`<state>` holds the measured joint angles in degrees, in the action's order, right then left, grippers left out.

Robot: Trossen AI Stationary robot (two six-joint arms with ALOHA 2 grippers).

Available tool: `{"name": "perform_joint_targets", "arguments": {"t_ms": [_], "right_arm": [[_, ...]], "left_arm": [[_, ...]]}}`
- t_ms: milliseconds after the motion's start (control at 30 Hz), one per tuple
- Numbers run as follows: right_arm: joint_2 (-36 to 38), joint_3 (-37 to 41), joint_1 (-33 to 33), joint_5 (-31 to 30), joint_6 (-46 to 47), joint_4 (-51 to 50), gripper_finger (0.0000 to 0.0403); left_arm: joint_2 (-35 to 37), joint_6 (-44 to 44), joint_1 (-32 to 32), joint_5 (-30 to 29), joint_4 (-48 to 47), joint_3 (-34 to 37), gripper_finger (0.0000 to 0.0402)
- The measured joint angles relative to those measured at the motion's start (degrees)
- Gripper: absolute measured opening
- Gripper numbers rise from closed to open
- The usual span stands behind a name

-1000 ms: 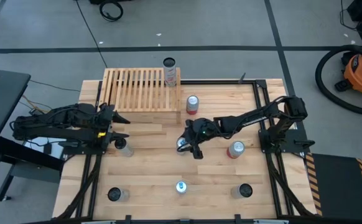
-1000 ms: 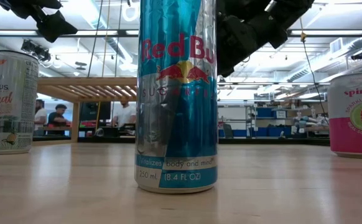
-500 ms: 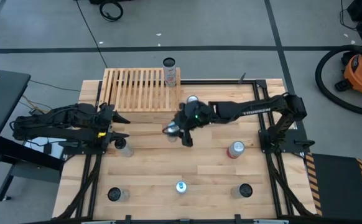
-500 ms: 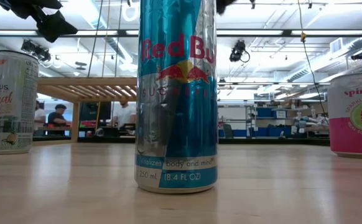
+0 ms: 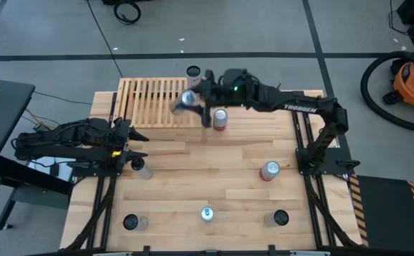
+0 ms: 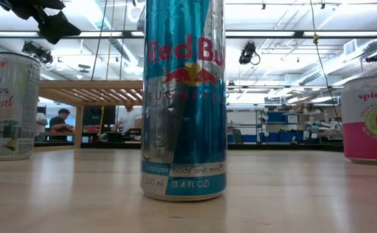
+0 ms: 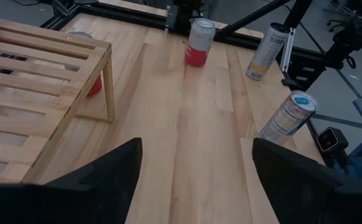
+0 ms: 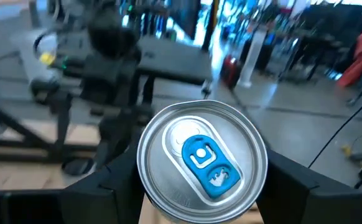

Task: Place canned beverage on shelf
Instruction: Put the top blue soda can on the shelf

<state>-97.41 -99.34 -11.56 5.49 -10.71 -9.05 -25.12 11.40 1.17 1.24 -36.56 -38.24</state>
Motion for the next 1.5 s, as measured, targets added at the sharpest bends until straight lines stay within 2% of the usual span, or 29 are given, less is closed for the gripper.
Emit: {"name": "perform_joint_targets", "arguments": {"t_ms": [167, 500, 733, 933, 1200, 1300, 1500], "right_arm": [[0.0, -3.7, -1.6, 1.9, -3.5, 1.8, 0.0244], [-0.3, -5.8, -4.1, 2.2, -2.6, 4.0, 0.0244], [-5.7, -6.0, -4.9, 6.2, 0.4, 7.2, 0.0244], [-12.3, -14.5, -5.0, 6.3, 0.5, 1.0, 0.0244], [-21.7, -28.3, -5.2, 4.5, 0.5, -16.5, 0.0244], [-23.2, -30.4, -6.0, 3.4, 0.5, -18.7, 0.0244], [-23.5, -30.9, -8.4, 5.0, 1.4, -21.7, 0.0244]], "left_arm": [[0.0, 0.0, 0.0, 0.0, 0.0, 0.0, 0.0314], [0.0, 0.0, 0.0, 0.0, 1.4, 0.0, 0.0314], [0.0, -0.1, 0.0, 0.0, 2.0, 0.0, 0.0314], [0.0, -0.1, 0.0, 0.0, 1.9, 0.0, 0.0314], [0.0, -0.2, 0.0, 0.0, 0.8, 0.0, 0.0314], [0.0, -0.2, 0.0, 0.0, 0.6, 0.0, 0.0314], [0.0, -0.2, 0.0, 0.0, 0.6, 0.0, 0.0314]]}}
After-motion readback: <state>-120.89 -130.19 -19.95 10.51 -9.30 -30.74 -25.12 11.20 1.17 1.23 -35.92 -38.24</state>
